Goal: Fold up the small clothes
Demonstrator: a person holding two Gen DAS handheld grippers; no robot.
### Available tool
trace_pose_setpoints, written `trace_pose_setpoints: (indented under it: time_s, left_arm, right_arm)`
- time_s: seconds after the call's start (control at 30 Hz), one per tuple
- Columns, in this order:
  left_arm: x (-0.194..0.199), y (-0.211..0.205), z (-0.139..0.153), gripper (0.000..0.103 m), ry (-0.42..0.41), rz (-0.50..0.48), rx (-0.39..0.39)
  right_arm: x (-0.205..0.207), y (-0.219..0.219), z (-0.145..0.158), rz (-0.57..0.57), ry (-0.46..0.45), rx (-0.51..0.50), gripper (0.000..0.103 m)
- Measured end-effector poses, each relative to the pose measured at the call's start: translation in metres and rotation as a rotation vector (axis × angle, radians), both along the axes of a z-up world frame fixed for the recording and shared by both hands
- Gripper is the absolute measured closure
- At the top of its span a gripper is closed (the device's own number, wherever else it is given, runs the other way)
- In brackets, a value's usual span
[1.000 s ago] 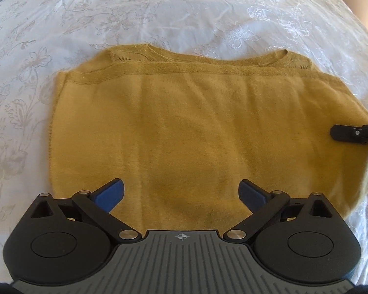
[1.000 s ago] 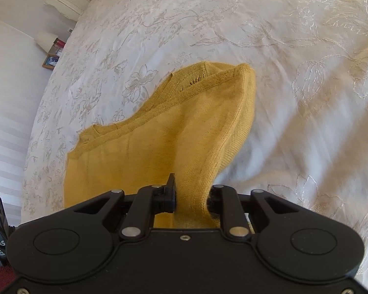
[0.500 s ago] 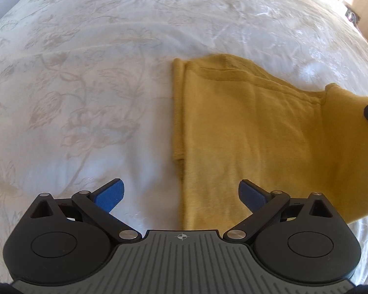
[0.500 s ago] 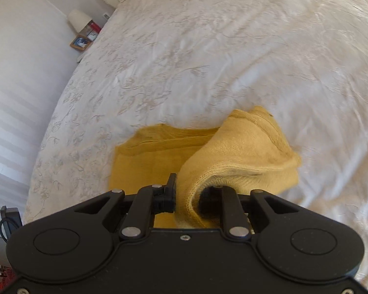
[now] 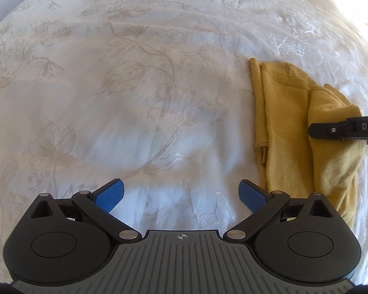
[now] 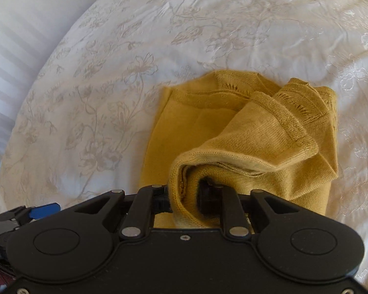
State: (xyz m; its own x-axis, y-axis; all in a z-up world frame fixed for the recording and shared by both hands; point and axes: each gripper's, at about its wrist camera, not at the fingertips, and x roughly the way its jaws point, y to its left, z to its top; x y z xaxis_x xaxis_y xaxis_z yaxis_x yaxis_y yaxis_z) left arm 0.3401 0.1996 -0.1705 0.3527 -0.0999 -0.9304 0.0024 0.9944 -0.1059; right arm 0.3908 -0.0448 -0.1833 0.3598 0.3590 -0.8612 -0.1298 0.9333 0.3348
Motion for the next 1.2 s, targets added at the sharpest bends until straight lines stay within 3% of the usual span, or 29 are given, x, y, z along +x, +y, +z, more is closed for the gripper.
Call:
trace_pose_setpoints:
  time_s: [0.1, 0.13, 0.17, 0.27, 0.4, 0.6, 0.83, 1.03, 1.2]
  left_arm:
    - [-0.002, 0.005, -0.002, 0.002, 0.006, 0.014, -0.011]
    - [-0.001, 0.006, -0.002, 0.002, 0.006, 0.014, -0.015]
    - [0.0, 0.006, -0.002, 0.002, 0.004, 0.012, -0.019]
    - [0.005, 0.001, 0.001, 0.002, -0.009, -0.004, -0.028]
    - [0.015, -0.004, 0.003, 0.002, -0.016, -0.021, -0.042]
    - [0.033, -0.018, 0.015, 0.002, -0.05, -0.078, -0.053]
    - [0.056, -0.061, 0.022, 0.002, -0.076, -0.249, -0.076]
    - [0.047, -0.076, -0.011, 0.002, 0.039, -0.294, -0.059]
    - [0.022, -0.069, -0.041, 0.002, 0.156, -0.279, -0.073]
  right_arm:
    - [-0.001, 0.01, 0.003, 0.042, -0.005, -0.022, 0.064]
    - [-0.004, 0.013, 0.007, 0.065, -0.024, -0.007, 0.055]
    - [-0.008, 0.015, 0.012, 0.088, -0.043, 0.017, 0.047]
    - [-0.024, 0.011, 0.028, 0.159, -0.112, 0.14, 0.038]
    - [-0.043, -0.001, 0.042, 0.174, -0.158, 0.23, 0.038]
    - [-0.065, -0.031, 0.042, 0.07, -0.168, 0.165, 0.038]
    - [-0.057, -0.058, 0.017, -0.057, -0.118, 0.144, 0.038]
    - [-0.007, -0.072, -0.008, -0.103, -0.027, 0.177, 0.038]
    - [0.043, -0.054, 0.002, -0.02, -0.074, 0.192, 0.038]
